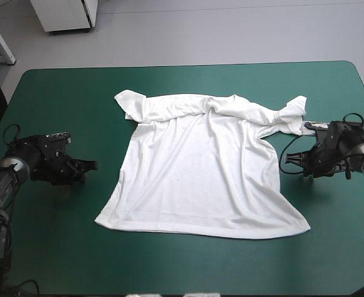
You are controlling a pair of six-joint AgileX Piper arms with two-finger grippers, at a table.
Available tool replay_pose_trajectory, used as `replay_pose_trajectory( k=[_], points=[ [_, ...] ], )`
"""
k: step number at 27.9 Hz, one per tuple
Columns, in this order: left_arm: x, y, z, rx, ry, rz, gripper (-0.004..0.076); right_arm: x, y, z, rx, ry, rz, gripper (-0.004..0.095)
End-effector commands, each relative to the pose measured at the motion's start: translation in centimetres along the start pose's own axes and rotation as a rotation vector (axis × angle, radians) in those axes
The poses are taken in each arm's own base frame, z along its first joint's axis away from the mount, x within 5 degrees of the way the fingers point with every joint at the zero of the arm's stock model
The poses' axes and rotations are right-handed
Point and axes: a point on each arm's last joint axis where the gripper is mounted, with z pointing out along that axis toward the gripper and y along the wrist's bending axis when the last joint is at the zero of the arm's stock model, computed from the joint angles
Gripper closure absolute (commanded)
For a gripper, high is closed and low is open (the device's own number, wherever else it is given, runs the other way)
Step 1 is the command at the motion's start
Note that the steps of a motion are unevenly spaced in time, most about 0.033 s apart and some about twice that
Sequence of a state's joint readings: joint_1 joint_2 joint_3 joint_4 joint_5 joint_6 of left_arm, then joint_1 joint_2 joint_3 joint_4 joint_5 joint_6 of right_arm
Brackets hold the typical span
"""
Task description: Fold the cloth
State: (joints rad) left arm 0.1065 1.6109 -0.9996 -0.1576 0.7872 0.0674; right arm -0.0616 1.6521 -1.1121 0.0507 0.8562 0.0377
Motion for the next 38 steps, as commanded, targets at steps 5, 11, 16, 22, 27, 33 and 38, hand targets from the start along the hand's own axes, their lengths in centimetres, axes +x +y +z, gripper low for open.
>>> replay_pose_trajectory(
  k=[5,11,16,22,27,33,38],
  points=[
    [-0.2,-0.2,-1.3,0.016,-0.022,-0.018,0.0450,-0.7,0.1,-1.8,-0.006,-0.077,-0.003,0.0656],
    [-0.1,-0.3,-1.9,0.018,-0.026,0.003,0.0450,-0.8,0.1,-1.9,-0.006,-0.075,-0.003,0.0656],
    [-0.9,-0.7,-4.8,0.022,-0.106,0.070,0.0450,-2.1,0.2,-3.8,-0.009,-0.116,-0.007,0.0656],
    [-1.7,-1.4,-10.2,0.027,-0.245,0.129,0.0450,-3.7,0.7,-6.9,-0.035,-0.169,-0.010,0.0655],
    [-0.9,-2.1,-13.3,0.066,-0.307,0.159,0.0450,-2.4,0.7,-10.2,-0.039,-0.216,-0.024,0.0656],
    [1.6,-3.6,-16.3,0.200,-0.311,0.208,0.0442,0.5,0.8,-15.6,-0.055,-0.358,-0.029,0.0656],
    [5.2,-4.2,-18.2,0.212,-0.172,0.234,0.0362,3.1,1.1,-19.5,-0.096,-0.463,-0.026,0.0656]
  ],
)
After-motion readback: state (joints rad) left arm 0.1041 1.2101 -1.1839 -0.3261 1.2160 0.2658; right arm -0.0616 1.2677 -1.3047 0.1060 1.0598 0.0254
